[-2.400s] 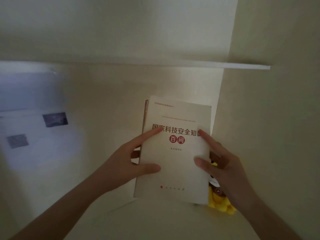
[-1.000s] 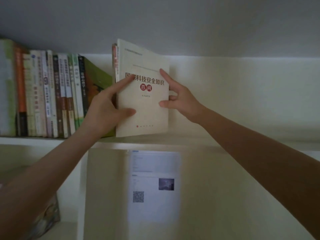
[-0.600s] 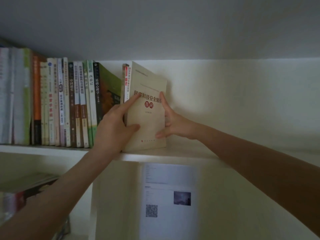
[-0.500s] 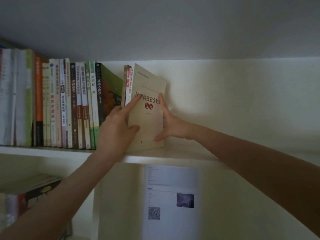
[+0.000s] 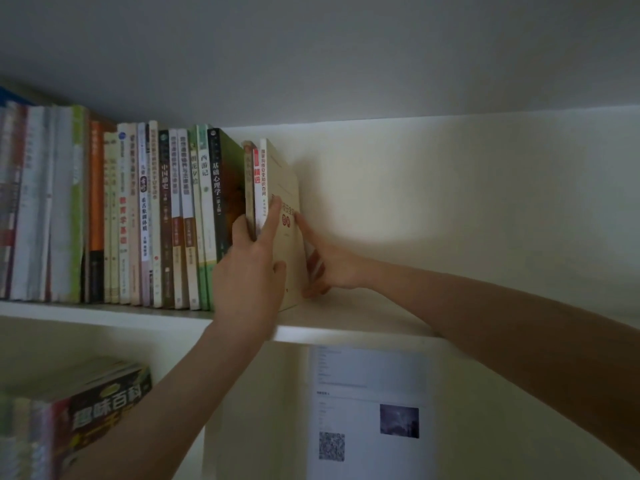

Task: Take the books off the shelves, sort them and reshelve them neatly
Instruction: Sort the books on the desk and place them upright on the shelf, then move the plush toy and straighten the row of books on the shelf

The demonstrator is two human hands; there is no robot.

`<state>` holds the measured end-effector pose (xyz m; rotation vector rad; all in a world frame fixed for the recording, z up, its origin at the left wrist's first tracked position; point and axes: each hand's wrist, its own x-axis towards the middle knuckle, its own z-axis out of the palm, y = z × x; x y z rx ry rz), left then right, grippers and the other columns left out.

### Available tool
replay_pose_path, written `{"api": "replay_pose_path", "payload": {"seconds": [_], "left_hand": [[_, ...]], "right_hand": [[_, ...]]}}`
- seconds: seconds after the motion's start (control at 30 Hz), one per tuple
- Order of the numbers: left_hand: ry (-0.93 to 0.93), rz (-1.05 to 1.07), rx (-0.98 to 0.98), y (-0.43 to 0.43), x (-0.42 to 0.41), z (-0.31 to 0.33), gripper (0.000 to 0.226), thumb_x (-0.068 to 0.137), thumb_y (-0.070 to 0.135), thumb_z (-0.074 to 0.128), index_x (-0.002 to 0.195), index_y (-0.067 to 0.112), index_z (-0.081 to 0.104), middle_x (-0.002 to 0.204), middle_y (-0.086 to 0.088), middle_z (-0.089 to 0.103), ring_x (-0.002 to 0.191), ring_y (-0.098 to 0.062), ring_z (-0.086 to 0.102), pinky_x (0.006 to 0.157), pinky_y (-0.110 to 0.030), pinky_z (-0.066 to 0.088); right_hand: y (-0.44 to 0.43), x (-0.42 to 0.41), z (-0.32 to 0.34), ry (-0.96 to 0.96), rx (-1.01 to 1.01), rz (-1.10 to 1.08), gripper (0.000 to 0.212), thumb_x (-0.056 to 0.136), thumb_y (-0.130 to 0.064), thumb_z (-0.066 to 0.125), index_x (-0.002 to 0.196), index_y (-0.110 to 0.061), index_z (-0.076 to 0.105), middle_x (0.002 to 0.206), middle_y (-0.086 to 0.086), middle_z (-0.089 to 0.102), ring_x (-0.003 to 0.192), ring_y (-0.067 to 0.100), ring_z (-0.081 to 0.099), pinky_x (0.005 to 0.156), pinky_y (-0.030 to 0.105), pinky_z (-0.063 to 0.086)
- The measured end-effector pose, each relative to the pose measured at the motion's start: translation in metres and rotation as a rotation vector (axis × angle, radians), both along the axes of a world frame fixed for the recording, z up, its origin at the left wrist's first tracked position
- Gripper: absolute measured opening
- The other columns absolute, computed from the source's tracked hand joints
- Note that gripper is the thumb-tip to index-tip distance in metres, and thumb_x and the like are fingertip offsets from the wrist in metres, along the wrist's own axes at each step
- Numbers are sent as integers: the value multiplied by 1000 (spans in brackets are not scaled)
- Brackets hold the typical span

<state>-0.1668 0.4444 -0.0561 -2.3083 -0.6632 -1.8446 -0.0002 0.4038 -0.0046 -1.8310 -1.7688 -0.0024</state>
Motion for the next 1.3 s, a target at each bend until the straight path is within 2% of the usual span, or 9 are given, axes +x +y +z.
{"api": "replay_pose_path", "payload": {"seconds": [0.1, 0.2, 0.4, 0.63, 0.77, 0.83, 0.9, 1.03, 1.3], "left_hand": [[-11, 74, 16, -3, 1, -1, 86, 85, 18, 67, 151, 24, 13, 155, -20, 8, 136, -32, 29, 98, -41, 44], [9, 230, 180, -1, 1, 2, 89, 82, 30, 68, 151, 12, 15, 154, -26, -9, 143, -39, -6, 117, -50, 11], [-14, 65, 87, 11, -1, -2, 95, 86, 34, 62, 150, 8, -3, 152, -27, -17, 140, -42, -20, 111, -44, -14], [30, -46, -86, 6, 7, 3, 126, 70, 55, 70, 144, 6, -20, 147, -31, -26, 138, -41, -24, 112, -44, -13], [93, -106, -89, 8, -1, 5, 126, 71, 54, 69, 143, 12, -25, 146, -27, -33, 137, -40, -29, 112, -46, -15], [89, -132, -84, 7, -7, 3, 118, 76, 52, 66, 139, 24, -30, 147, -22, -35, 138, -35, -30, 112, -45, -15], [66, -120, -40, 8, -10, -2, 103, 81, 53, 59, 141, 40, -23, 149, -14, -36, 137, -31, -33, 109, -46, -19], [57, -80, 31, 17, -6, -9, 72, 78, 37, 70, 141, 44, 34, 151, -7, -33, 136, -31, -36, 107, -47, -23], [51, -69, -9, 18, -5, -13, 76, 72, 14, 71, 135, 41, 40, 152, -8, -31, 137, -29, -34, 110, -46, -21]], "right_hand": [[1, 3, -1, -2, -17, -13, 124, 74, 5, 77, 147, -44, -11, 92, 8, 54, 72, 20, 60, 64, 40, 57], [0, 5, -5, 28, -6, -3, 120, 74, 5, 76, 149, -42, -6, 96, 9, 54, 71, 19, 61, 67, 42, 58], [4, 10, -8, 71, -1, -10, 118, 74, 7, 74, 150, -38, -4, 103, 19, 55, 78, 27, 61, 77, 47, 56], [7, 12, -9, 71, -7, -4, 119, 74, 5, 76, 150, -35, -7, 111, 18, 57, 96, 32, 63, 85, 41, 56], [4, 11, -7, -50, 41, -58, 116, 73, -7, 81, 151, -33, -1, 116, 10, 46, 85, 18, 58, 68, 12, 49], [0, 11, -8, -40, 58, -51, 115, 72, -11, 82, 152, -33, 2, 119, 11, 43, 85, 20, 59, 70, 14, 50], [-6, 12, -9, 51, 59, -10, 113, 74, -6, 79, 151, -34, 2, 113, 8, 48, 87, 21, 61, 77, 19, 53], [-10, 10, -10, 176, -18, 13, 108, 79, -10, 76, 150, -39, -1, 111, 18, 59, 101, 26, 62, 96, 41, 50], [-15, 2, -12, 113, -86, -81, 103, 82, -24, 74, 151, -38, -1, 121, 12, 57, 108, 28, 61, 95, 42, 52]]}}
